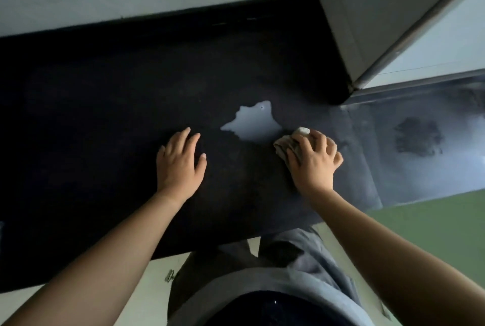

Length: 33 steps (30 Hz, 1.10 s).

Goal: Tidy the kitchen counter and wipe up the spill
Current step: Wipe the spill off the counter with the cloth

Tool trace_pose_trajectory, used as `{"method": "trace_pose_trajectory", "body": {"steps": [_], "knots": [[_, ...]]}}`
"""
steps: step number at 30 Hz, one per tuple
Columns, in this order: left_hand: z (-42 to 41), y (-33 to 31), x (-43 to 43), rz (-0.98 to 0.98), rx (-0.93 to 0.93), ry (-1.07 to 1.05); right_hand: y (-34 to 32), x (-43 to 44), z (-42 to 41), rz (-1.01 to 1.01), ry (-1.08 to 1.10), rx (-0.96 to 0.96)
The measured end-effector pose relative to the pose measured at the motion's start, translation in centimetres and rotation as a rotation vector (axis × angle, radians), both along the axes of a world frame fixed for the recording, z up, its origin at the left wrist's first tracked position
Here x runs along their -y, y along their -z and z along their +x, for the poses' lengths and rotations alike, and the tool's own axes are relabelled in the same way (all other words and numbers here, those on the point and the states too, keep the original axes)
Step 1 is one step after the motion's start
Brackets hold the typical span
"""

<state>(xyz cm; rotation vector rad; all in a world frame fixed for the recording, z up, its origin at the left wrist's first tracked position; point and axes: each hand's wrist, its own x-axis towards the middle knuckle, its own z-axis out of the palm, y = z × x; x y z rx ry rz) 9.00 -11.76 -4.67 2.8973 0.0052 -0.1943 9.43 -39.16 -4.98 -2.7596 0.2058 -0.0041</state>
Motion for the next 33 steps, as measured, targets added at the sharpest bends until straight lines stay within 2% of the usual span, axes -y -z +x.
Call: {"method": "trace_pose_trajectory", "body": {"steps": [4,10,13,15,19,21,24,28,33], "knots": [[2.2,1.3,-1.9,-0.005,-0.011,0.026,0.4,-0.1,2.0,0.030,-0.024,0.090],[2.6,2.6,-2.7,-0.070,0.038,0.031,0.6,-3.0,8.4,0.091,0.329,0.152],[2.8,2.6,-2.5,-0.079,0.045,0.027,0.6,-4.1,10.8,0.136,0.394,0.155],[2.8,2.6,-2.6,-0.080,0.043,0.026,0.5,-5.2,11.6,0.120,0.342,0.142],[2.8,2.6,-2.7,-0.090,0.037,0.038,0.3,-7.1,9.5,0.029,0.021,0.082],[2.9,2.5,-2.8,-0.107,0.041,0.036,0.7,-6.4,7.2,-0.009,-0.062,0.098],[2.8,2.6,-2.8,-0.117,0.043,0.037,1.0,-4.8,6.7,-0.015,0.022,0.093],[2.9,2.7,-2.9,-0.110,0.023,0.039,0.8,-6.3,11.4,0.057,0.170,0.068],[2.9,2.7,-2.9,-0.122,0.038,0.038,0.7,-8.3,12.2,0.051,0.007,0.048]]}}
